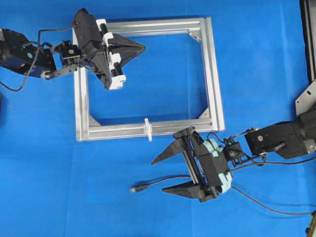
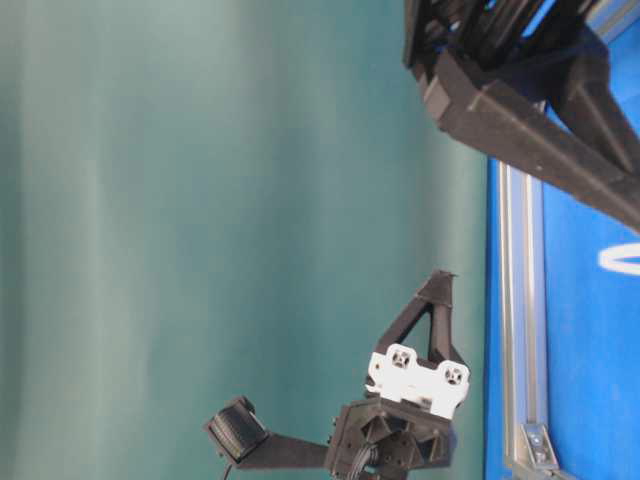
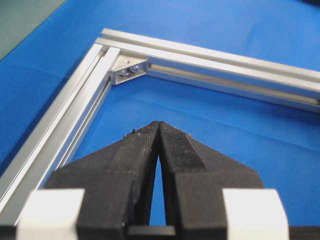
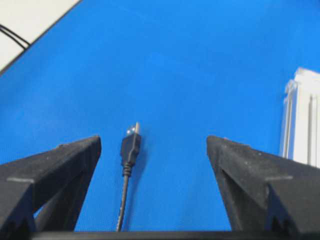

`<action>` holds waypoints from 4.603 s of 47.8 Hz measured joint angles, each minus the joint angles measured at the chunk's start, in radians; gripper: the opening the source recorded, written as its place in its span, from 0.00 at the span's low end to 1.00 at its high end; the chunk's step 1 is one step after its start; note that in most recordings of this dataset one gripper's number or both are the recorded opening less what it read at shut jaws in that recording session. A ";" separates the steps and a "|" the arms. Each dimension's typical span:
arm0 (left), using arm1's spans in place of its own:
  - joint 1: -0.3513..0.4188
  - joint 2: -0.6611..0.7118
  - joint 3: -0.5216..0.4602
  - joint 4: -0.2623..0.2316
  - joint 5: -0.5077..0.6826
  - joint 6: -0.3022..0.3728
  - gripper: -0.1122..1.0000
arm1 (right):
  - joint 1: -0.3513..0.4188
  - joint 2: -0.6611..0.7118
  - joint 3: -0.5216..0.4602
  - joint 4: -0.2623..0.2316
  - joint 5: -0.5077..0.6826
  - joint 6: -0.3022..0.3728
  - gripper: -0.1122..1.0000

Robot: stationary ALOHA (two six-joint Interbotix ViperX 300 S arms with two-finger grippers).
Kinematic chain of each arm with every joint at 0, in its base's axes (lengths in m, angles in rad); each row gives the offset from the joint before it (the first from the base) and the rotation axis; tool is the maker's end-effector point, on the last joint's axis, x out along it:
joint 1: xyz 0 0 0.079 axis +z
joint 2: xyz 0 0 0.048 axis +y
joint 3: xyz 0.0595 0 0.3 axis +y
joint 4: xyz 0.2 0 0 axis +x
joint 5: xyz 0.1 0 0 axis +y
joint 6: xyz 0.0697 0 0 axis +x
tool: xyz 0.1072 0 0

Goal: Insert the wire through the string loop located in the center.
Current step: 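Open the right gripper and move it over the black USB cable, then close the right gripper on the black USB cable behind its plug, then lift the cable and carry it with the right gripper toward the white loop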

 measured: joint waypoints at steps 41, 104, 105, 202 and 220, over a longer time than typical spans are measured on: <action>0.000 0.000 0.011 0.000 0.000 0.000 0.10 | 0.038 0.201 -0.071 0.149 0.058 0.005 0.84; 0.008 -0.005 0.029 0.000 0.000 0.002 0.10 | 0.043 0.060 -0.074 0.149 0.192 0.006 0.08; 0.008 -0.005 0.029 0.000 0.000 0.002 0.10 | 0.043 0.051 -0.074 0.147 0.201 0.005 0.08; 0.009 -0.005 0.029 0.000 0.000 0.002 0.10 | 0.043 -0.058 -0.074 0.143 0.298 -0.002 0.08; 0.009 -0.005 0.031 0.000 0.000 0.002 0.10 | 0.044 -0.101 -0.009 0.143 0.296 -0.002 0.08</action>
